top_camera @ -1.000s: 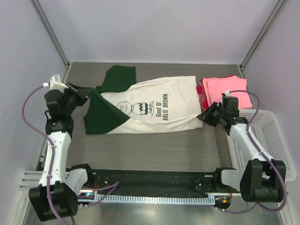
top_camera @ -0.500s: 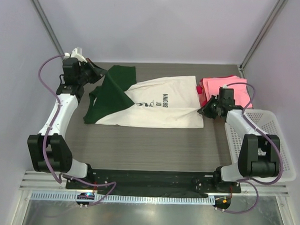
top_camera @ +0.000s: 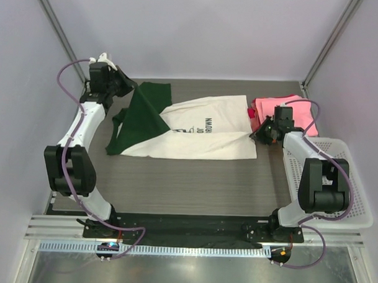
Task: Fold and stack the t-shirts
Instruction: Fold the tshirt
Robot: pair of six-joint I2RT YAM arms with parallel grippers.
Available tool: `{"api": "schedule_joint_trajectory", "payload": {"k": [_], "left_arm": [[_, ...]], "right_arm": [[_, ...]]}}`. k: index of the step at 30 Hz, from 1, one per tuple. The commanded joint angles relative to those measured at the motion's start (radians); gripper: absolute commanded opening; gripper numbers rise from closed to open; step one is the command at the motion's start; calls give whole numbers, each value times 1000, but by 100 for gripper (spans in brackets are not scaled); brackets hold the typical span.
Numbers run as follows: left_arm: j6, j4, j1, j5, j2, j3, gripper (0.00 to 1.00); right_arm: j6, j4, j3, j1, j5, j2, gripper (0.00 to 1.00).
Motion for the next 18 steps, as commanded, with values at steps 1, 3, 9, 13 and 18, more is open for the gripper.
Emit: {"api": "schedule_joint_trajectory", "payload": {"k": [1, 3, 9, 13, 18], "left_arm": [[14, 36, -21, -13, 58, 78, 0], [5, 66, -28, 3, 107, 104, 0], [-18, 164, -47, -42, 207, 148, 28], [3, 103, -57, -170, 155, 129, 99], [-59, -175, -62, -386, 39, 106, 100]], "right_arm": [[8, 46, 67, 2, 53, 11, 1], [13, 46, 90, 2, 59, 25, 1], [37, 38, 96, 5, 90, 49, 35], [45, 36, 24, 42, 163, -47, 52], [126, 62, -181, 48, 232, -253, 54]]}}
